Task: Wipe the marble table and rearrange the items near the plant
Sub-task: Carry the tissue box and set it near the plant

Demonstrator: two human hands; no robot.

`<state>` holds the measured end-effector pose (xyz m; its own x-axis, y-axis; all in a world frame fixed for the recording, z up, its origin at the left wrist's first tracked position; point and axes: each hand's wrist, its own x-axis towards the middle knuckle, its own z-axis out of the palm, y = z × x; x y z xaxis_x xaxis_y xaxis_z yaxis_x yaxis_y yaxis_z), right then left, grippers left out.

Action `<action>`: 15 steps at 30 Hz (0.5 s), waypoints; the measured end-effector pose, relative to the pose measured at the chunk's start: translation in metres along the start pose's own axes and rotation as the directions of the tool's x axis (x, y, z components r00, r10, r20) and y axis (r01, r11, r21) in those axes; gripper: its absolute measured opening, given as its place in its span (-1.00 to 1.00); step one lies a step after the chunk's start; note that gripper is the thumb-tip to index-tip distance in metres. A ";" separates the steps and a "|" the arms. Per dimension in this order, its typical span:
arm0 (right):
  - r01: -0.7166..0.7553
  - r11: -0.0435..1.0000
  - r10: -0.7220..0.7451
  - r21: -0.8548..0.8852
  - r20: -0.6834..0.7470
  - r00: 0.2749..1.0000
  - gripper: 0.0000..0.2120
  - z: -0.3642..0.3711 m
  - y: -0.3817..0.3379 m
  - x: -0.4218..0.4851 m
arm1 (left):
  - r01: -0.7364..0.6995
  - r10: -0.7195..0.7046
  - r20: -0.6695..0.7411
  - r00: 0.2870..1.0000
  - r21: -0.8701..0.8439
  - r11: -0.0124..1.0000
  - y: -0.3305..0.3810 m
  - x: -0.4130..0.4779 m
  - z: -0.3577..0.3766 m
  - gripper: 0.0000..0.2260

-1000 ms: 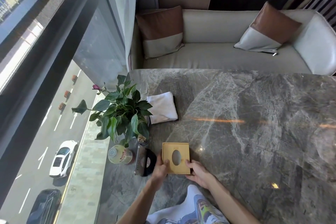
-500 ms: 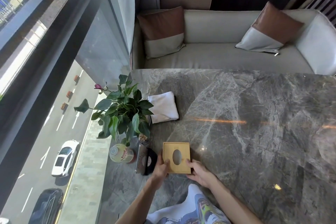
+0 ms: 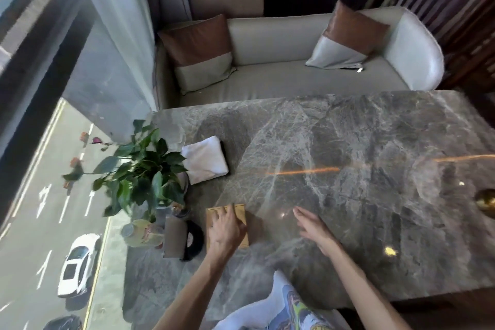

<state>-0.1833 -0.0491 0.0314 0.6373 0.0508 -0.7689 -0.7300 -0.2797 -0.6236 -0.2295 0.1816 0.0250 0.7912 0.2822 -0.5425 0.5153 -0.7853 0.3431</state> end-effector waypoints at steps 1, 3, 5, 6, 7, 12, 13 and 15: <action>0.004 1.000 -0.003 0.011 -0.029 1.000 -0.54 -0.016 0.003 -0.003 | 0.017 -0.017 -0.005 1.000 -0.027 1.000 0.000 0.005 0.004 -0.46; -0.009 1.000 0.009 0.005 -0.052 0.999 -0.55 -0.040 0.012 -0.005 | 0.042 -0.044 -0.042 0.998 -0.060 0.997 0.001 0.008 0.012 -0.44; -0.065 0.997 0.065 -0.042 -0.009 0.998 -0.53 -0.052 0.020 -0.003 | 0.053 -0.059 -0.079 0.995 -0.076 0.996 0.006 0.002 0.022 -0.46; -0.096 0.993 0.097 -0.067 0.022 0.995 -0.51 -0.054 0.025 -0.002 | 0.056 -0.064 -0.096 0.993 -0.082 0.995 0.009 -0.003 0.027 -0.49; -0.108 0.990 0.113 -0.091 0.052 0.992 -0.50 -0.054 0.028 -0.003 | 0.049 -0.060 -0.120 0.991 -0.088 0.995 0.012 -0.008 0.033 -0.51; -0.046 0.992 0.062 -0.114 0.139 0.988 -0.59 -0.054 0.026 -0.012 | -0.037 0.001 -0.258 0.966 -0.137 0.990 0.027 -0.040 0.044 -0.55; -0.036 0.992 0.055 -0.120 0.153 0.987 -0.60 -0.055 0.027 -0.014 | -0.050 0.013 -0.265 0.964 -0.135 0.990 0.028 -0.046 0.043 -0.56; -0.025 0.991 0.047 -0.135 0.161 0.986 -0.61 -0.056 0.029 -0.018 | -0.039 -0.011 -0.282 0.959 -0.172 0.984 0.028 -0.053 0.040 -0.58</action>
<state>-0.2017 -0.1122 0.0347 0.5545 0.1915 -0.8098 -0.7058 -0.4073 -0.5796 -0.2702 0.1228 0.0329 0.8463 0.4346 -0.3080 0.5327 -0.6893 0.4910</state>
